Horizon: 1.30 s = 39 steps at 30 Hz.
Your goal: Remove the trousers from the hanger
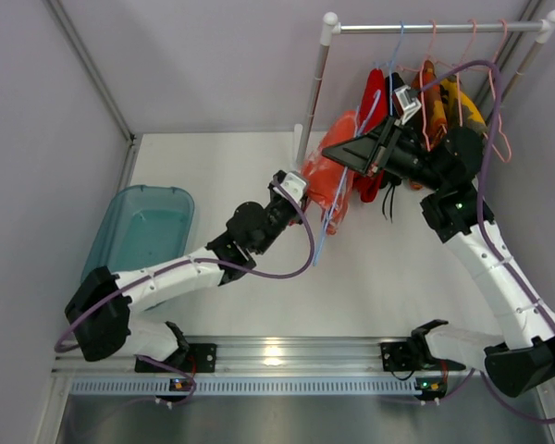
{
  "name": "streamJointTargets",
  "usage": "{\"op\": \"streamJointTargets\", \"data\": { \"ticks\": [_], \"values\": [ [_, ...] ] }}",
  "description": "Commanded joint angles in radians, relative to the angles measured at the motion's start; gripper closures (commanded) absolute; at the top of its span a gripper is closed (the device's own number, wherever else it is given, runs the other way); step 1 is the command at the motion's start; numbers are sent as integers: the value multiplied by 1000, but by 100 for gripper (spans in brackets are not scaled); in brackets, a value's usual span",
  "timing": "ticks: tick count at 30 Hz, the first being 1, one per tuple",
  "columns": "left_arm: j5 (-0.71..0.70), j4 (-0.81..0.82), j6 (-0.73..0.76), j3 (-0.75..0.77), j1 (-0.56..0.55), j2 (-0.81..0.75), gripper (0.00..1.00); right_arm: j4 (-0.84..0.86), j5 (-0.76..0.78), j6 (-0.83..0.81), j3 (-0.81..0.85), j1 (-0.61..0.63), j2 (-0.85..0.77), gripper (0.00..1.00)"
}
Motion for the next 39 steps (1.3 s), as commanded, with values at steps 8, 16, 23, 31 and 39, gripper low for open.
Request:
{"op": "streamJointTargets", "data": {
  "ticks": [8, 16, 23, 31, 39],
  "values": [
    [-5, -338, -221, 269, 32, -216, 100, 9, -50, -157, -157, -127, -126, 100],
    [97, -495, -391, 440, 34, -241, 100, -65, -4, -261, -275, -126, -158, 100],
    [191, -587, -506, 660, 34, -190, 100, -114, 27, -360, -382, -114, -190, 100],
    [162, -622, -482, 917, 58, -95, 100, -162, 40, -467, -445, -101, -193, 100],
    [58, -622, -439, 1051, 258, -93, 100, -198, 42, -518, -455, -94, -205, 100]
  ]
}}
